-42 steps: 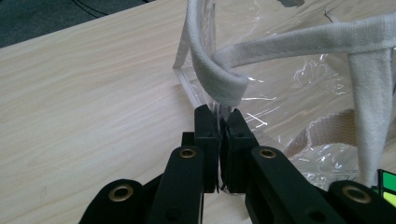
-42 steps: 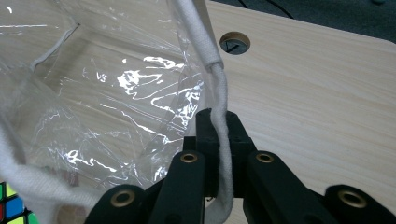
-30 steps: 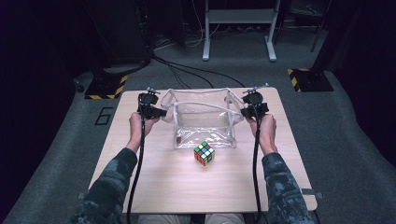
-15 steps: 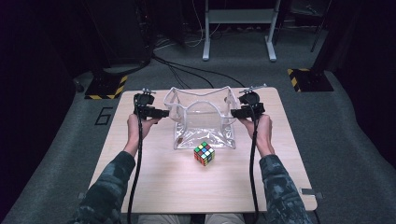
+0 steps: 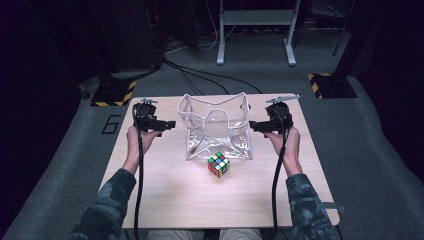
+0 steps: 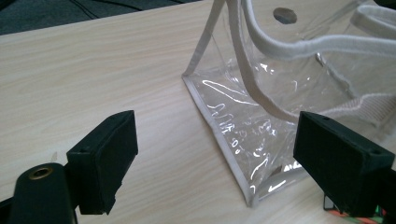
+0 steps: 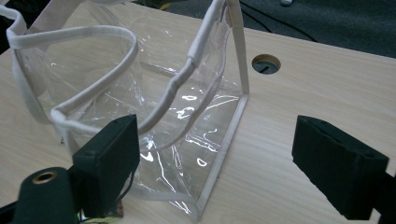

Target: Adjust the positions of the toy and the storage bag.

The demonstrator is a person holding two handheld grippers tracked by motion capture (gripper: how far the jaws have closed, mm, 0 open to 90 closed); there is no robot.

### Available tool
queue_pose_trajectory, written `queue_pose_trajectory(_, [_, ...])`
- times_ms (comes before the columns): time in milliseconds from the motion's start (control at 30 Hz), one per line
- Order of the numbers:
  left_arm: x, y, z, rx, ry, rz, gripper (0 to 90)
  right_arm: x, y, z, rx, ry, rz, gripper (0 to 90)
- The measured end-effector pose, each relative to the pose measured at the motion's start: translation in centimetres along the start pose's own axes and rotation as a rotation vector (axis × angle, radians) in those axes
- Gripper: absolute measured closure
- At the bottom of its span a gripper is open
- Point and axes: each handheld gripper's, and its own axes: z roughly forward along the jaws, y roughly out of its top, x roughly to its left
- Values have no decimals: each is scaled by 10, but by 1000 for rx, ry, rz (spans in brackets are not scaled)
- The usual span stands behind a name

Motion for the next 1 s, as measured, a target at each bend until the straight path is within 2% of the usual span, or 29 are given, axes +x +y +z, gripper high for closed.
queue_pose_trajectory(33, [0,-5,-2,5,-1,16,127,-1,-3,-2,-5,3,-11,131])
queue_pose_trajectory(133, [1,-11,-4,10,0,23,116,-2,-11,-7,-7,4,-9,109])
queue_pose_trajectory(333, [5,-32,-9,11,2,17,107,-3,-28,-14,-8,2,-17,79])
queue_pose_trajectory(500, [12,-55,-13,12,24,26,99,-2,-44,-14,9,1,-42,54])
queue_pose_trajectory(667, [15,-71,-15,19,34,30,93,-1,-60,-15,9,9,-40,46])
queue_pose_trajectory(700, [16,-77,-16,16,38,32,89,1,-70,-14,13,7,-47,41])
queue_pose_trajectory(733, [17,-80,-16,20,36,35,89,2,-73,-13,12,5,-37,40])
queue_pose_trajectory(767, [18,-89,-17,24,40,28,84,3,-78,-12,16,3,-35,36])
queue_pose_trajectory(800, [18,-89,-17,24,40,28,82,4,-83,-11,17,6,-35,33])
queue_pose_trajectory(833, [19,-99,-17,24,48,21,82,4,-87,-11,22,7,-48,31])
queue_pose_trajectory(867, [19,-99,-17,24,48,21,80,5,-92,-10,22,6,-46,31])
queue_pose_trajectory(900, [20,-112,-17,35,52,22,77,6,-97,-9,22,6,-42,29])
queue_pose_trajectory(933, [20,-112,-17,35,52,22,73,6,-97,-9,22,6,-42,29])
queue_pose_trajectory(967, [20,-123,-16,42,55,22,72,8,-108,-7,32,8,-45,25])
queue_pose_trajectory(1000, [21,-128,-16,46,59,22,71,9,-111,-6,32,3,-46,25])
